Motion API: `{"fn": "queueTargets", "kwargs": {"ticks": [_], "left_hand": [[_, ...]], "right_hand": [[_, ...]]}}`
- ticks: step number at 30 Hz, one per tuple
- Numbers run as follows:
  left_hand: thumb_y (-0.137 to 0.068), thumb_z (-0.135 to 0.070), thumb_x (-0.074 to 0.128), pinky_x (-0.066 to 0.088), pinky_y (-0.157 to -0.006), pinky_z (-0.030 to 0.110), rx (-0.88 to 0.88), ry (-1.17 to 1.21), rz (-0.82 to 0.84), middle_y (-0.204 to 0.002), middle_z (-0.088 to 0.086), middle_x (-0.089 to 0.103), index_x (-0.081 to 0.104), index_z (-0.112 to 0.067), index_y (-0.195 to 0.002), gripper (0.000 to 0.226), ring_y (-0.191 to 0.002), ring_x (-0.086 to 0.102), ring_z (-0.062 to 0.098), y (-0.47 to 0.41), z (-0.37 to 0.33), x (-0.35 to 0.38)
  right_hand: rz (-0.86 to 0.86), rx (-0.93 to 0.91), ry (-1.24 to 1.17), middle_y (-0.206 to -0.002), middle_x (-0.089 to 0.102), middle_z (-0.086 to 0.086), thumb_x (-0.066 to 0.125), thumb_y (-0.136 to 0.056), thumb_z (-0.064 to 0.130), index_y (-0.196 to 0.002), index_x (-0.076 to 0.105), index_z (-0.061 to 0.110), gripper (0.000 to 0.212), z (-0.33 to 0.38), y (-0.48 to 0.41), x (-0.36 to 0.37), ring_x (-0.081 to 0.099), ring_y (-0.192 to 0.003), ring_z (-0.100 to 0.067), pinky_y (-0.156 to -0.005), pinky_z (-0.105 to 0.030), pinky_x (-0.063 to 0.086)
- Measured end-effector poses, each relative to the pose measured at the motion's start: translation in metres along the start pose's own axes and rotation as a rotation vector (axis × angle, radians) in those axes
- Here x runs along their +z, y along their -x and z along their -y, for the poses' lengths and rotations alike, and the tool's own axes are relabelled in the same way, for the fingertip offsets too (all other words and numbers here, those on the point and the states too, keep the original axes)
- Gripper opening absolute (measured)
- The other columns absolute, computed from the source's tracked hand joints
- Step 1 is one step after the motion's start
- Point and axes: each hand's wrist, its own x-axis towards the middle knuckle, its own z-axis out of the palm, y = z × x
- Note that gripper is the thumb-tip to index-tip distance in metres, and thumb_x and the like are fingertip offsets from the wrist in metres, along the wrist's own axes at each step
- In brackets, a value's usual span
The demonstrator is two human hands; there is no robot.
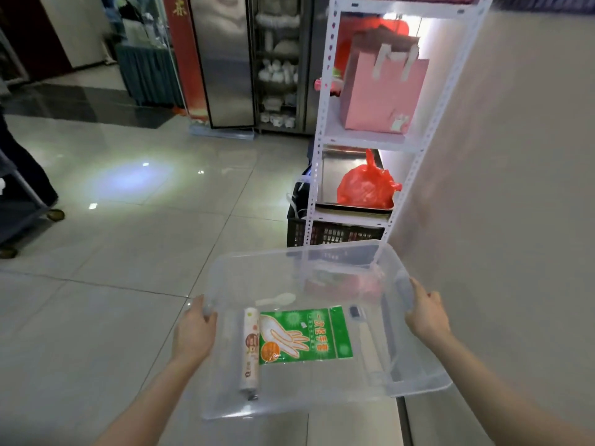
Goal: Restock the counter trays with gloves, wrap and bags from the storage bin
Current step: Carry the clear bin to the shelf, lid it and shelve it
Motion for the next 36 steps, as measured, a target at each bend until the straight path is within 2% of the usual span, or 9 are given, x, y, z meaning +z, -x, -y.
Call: {"fn": "queueTargets", "kwargs": {"ticks": [7,11,14,17,20,24,27,32,36], "left_hand": [[-0.092,-0.030,0.056,0.047,-0.079,0.043,-0.066,-0.018,-0.085,-0.101,0.021,0.069,0.053,-0.016,-0.124,0.035,-0.097,0.063,0.042,-0.159,-0.014,0.009],[-0.092,-0.036,0.054,0.048,-0.082,0.045,-0.157,-0.082,-0.125,-0.104,0.023,0.068,0.051,-0.012,-0.128,0.043,-0.099,0.062,0.042,-0.238,-0.004,0.003],[-0.092,-0.036,0.054,0.048,-0.082,0.045,-0.220,-0.101,-0.179,-0.107,0.024,0.068,0.048,-0.011,-0.132,0.048,-0.099,0.063,0.042,-0.292,0.001,-0.009],[-0.093,-0.033,0.054,0.047,-0.087,0.044,-0.287,-0.118,-0.241,-0.109,0.026,0.067,0.044,-0.009,-0.138,0.052,-0.104,0.061,0.042,-0.346,0.008,-0.023],[-0.093,-0.032,0.054,0.046,-0.088,0.043,-0.318,-0.132,-0.280,-0.110,0.027,0.066,0.044,-0.008,-0.138,0.051,-0.106,0.060,0.042,-0.405,0.018,-0.031],[-0.094,-0.027,0.052,0.046,-0.086,0.043,-0.341,-0.149,-0.290,-0.105,0.026,0.068,0.046,-0.008,-0.136,0.046,-0.102,0.061,0.042,-0.502,0.039,-0.031],[-0.095,-0.029,0.049,0.047,-0.087,0.043,-0.327,-0.152,-0.254,-0.106,0.025,0.068,0.043,-0.008,-0.138,0.048,-0.100,0.062,0.041,-0.586,0.051,-0.028],[-0.095,-0.030,0.049,0.047,-0.085,0.043,-0.223,-0.155,-0.211,-0.107,0.024,0.068,0.045,-0.009,-0.135,0.044,-0.100,0.062,0.040,-0.729,0.054,-0.026],[-0.096,-0.030,0.049,0.046,-0.076,0.040,-0.106,-0.146,-0.154,-0.101,0.021,0.068,0.047,-0.010,-0.131,0.041,-0.095,0.064,0.039,-0.842,0.039,-0.013]], "right_hand": [[0.043,-0.109,-0.012,-0.116,0.046,-0.018,0.056,-0.079,0.008,-0.142,0.028,0.030,0.072,0.104,-0.157,0.043,0.052,-0.108,-0.041,-0.092,-0.044,0.046],[0.100,-0.163,-0.051,-0.123,0.041,-0.015,0.054,-0.088,0.015,-0.142,0.027,0.035,0.064,0.174,-0.241,0.079,0.049,-0.085,-0.031,-0.075,-0.034,0.040],[0.165,-0.283,-0.071,-0.123,0.040,-0.014,0.054,-0.090,0.017,-0.141,0.029,0.033,0.059,0.231,-0.298,0.105,0.043,-0.081,-0.026,-0.073,-0.032,0.038],[0.207,-0.326,-0.081,-0.126,0.040,-0.017,0.051,-0.092,0.018,-0.141,0.029,0.032,0.055,0.293,-0.348,0.131,0.050,-0.094,-0.034,-0.073,-0.033,0.037],[0.229,-0.395,-0.069,-0.111,0.047,-0.018,0.054,-0.087,0.010,-0.141,0.032,0.024,0.060,0.352,-0.398,0.163,0.050,-0.090,-0.032,-0.072,-0.032,0.036],[0.263,-0.351,-0.045,-0.114,0.043,-0.011,0.051,-0.083,0.005,-0.139,0.031,0.027,0.064,0.423,-0.468,0.215,0.042,-0.071,-0.019,-0.064,-0.029,0.035],[0.286,-0.329,0.020,-0.130,0.042,-0.010,0.051,-0.081,0.004,-0.139,0.030,0.026,0.066,0.476,-0.523,0.249,0.040,-0.078,-0.021,-0.071,-0.031,0.036],[0.199,-0.200,0.001,-0.117,0.049,-0.016,0.056,-0.080,0.015,-0.137,0.034,0.027,0.062,0.546,-0.591,0.280,0.039,-0.082,-0.022,-0.072,-0.033,0.032],[0.155,-0.145,0.022,-0.128,0.047,-0.016,0.046,-0.091,0.010,-0.141,0.034,0.022,0.053,0.580,-0.644,0.292,0.051,-0.098,-0.035,-0.076,-0.038,0.041]]}}
